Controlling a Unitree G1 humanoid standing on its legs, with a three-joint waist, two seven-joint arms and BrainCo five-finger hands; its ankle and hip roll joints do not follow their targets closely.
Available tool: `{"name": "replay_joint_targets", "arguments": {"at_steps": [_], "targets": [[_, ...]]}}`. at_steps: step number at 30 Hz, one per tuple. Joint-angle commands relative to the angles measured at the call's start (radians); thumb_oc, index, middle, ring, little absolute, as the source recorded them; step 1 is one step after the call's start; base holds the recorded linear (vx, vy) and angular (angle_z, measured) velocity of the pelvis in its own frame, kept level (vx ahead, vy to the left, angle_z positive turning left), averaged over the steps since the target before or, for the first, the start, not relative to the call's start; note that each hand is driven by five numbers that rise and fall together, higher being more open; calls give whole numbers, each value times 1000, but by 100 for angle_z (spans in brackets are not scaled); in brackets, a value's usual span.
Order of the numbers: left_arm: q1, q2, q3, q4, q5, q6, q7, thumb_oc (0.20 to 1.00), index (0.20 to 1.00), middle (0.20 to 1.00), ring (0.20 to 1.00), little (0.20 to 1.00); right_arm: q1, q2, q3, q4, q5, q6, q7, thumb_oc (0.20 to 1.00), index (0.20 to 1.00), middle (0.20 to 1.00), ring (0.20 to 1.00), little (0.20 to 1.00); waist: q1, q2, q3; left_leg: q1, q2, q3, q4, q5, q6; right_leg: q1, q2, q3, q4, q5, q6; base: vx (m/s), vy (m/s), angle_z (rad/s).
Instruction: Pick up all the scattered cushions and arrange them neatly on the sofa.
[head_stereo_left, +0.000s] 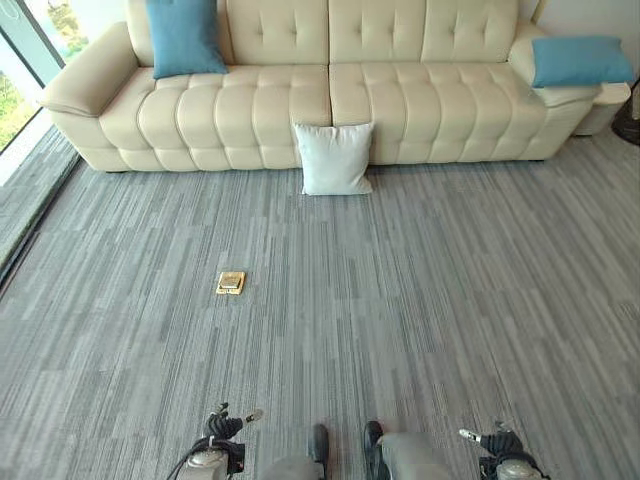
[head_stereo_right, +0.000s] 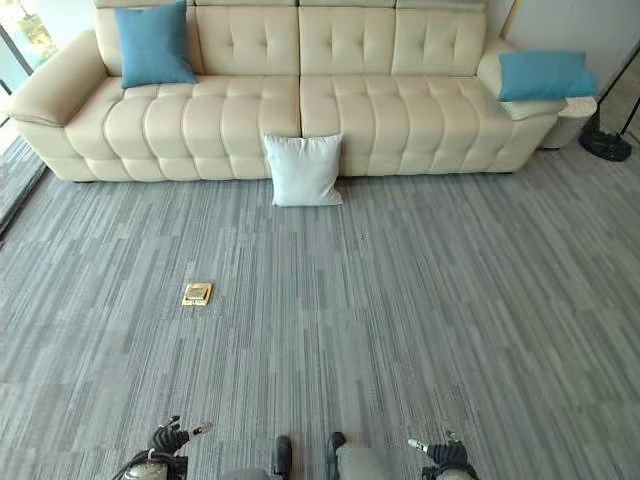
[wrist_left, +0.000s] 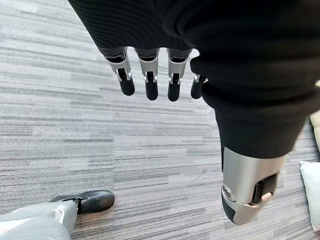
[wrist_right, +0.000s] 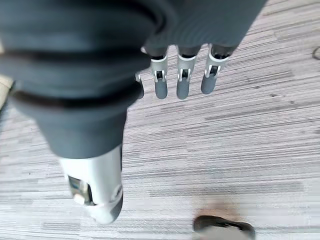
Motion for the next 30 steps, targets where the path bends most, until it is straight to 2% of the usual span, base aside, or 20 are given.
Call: {"name": "replay_joint_targets", "arguments": {"at_steps": [1,4,5,6,10,13,16,17,18,19,20,22,24,25,26,27,29,30], "targets": [[-32,24,9,-14,-25,-31,14,1000,1000,1000,1000,1000,-34,-19,9,-6,-3,-11,-22,1000,1000,1000,1000,1000,-2,-11,0,92,-17,-47,-3,-149,-44,11,-49,-15,-141,37,31,197,-17,8],[-38,21,3,0,-21,-31,13,1000,1000,1000,1000,1000,-37,-19,9,4,0,-10,-24,1000,1000,1000,1000,1000,-21,-15,8,122,-25,-67,-3,-171,-48,-11,-32,-34,-254,69,36,115,-19,3],[-38,21,3,0,-21,-31,13,1000,1000,1000,1000,1000,-37,-19,9,4,0,-10,-24,1000,1000,1000,1000,1000,-21,-15,9,123,-24,-67,-3,-171,-48,-10,-32,-35,-255,69,36,271,-82,25],[-45,19,6,23,-15,-31,14,1000,1000,1000,1000,1000,-32,-17,6,8,-2,-5,-30,1000,1000,1000,1000,1000,-43,-29,8,150,-32,-77,-3,-194,-56,-25,-26,-58,-410,116,54,196,-67,23],[-55,24,6,18,-10,-36,21,1000,1000,1000,1000,1000,-17,-23,4,7,-5,-1,-32,1000,1000,1000,1000,1000,-63,-44,4,189,-41,-109,-3,-232,-59,-33,-5,-55,-524,157,63,273,-104,23],[-54,18,10,20,-12,-37,26,1000,1000,1000,1000,1000,-8,-24,1,15,-2,-4,-31,1000,1000,1000,1000,1000,-66,-49,-13,211,-39,-120,-3,-257,-60,-18,6,-39,-524,179,48,279,-125,39],[-42,4,-1,15,-19,-34,22,1000,1000,1000,1000,1000,-3,-34,-11,21,11,-16,-28,1000,1000,1000,1000,1000,-81,-31,-45,225,13,-127,-3,-267,-82,-19,13,-39,-472,165,24,284,-154,-10],[-42,3,-1,15,-19,-34,22,1000,1000,1000,1000,1000,-3,-34,-11,21,11,-16,-28,1000,1000,1000,1000,1000,-82,-30,-46,224,14,-128,-3,-267,-82,-20,14,-40,-470,164,23,285,-163,26],[-43,4,-10,16,-11,-32,16,1000,1000,1000,1000,1000,1,-38,-17,25,18,-23,-25,1000,1000,1000,1000,1000,-90,-16,-58,234,43,-123,1,-252,-101,-20,20,-57,-437,133,8,201,-108,20],[-43,3,-10,15,-11,-32,16,1000,1000,1000,1000,1000,1,-38,-17,25,18,-23,-25,1000,1000,1000,1000,1000,-91,-15,-58,234,44,-123,0,-252,-102,-20,20,-58,-435,132,7,387,-212,17],[-38,4,-9,13,-17,-35,15,1000,1000,1000,1000,1000,2,-38,-13,28,16,-27,-17,1000,1000,1000,1000,1000,-93,-1,-65,220,64,-128,64,-210,-124,-2,36,-63,-418,101,-13,266,-148,10],[-30,8,0,5,-25,-33,15,1000,1000,1000,1000,1000,0,-36,-11,31,19,-32,-10,1000,1000,1000,1000,1000,-90,8,-63,185,73,-120,175,-140,-147,41,50,-57,-420,71,-30,288,-166,14],[-27,13,6,-3,-25,-29,9,1000,1000,1000,1000,1000,-11,-38,-17,30,29,-39,-8,1000,1000,1000,1000,1000,-74,5,-42,109,63,-109,337,-44,-164,101,55,-44,-435,47,-50,203,-145,6],[-26,19,7,-7,-25,-27,7,1000,1000,1000,1000,1000,-16,-40,-18,29,33,-40,-7,1000,1000,1000,1000,1000,-71,-9,-35,70,46,-111,439,8,-168,117,50,-34,-437,45,-60,195,-145,0],[-23,24,10,-13,-23,-26,2,1000,1000,1000,1000,1000,-20,-44,-21,27,35,-40,-5,1000,1000,1000,1000,1000,-64,-18,-29,41,34,-104,513,32,-170,133,48,-23,-439,35,-71,250,-160,-12],[-22,26,14,-13,-23,-24,4,1000,1000,1000,1000,1000,-25,-47,-21,28,35,-41,-5,1000,1000,1000,1000,1000,-57,-29,-27,22,30,-91,585,47,-169,152,48,-8,-442,26,-81,187,-107,-30],[-19,30,17,-14,-21,-24,1,1000,1000,1000,1000,1000,-26,-51,-24,34,34,-36,-5,1000,1000,1000,1000,1000,-49,-37,-23,-7,32,-68,627,44,-163,174,42,2,-445,14,-85,229,-98,-42],[-22,28,16,-4,-26,-24,-1,1000,1000,1000,1000,1000,-28,-55,-24,44,37,-32,-4,1000,1000,1000,1000,1000,-33,-58,-14,-91,36,-22,686,2,-139,217,18,22,-451,-2,-89,255,-93,-22]]}}
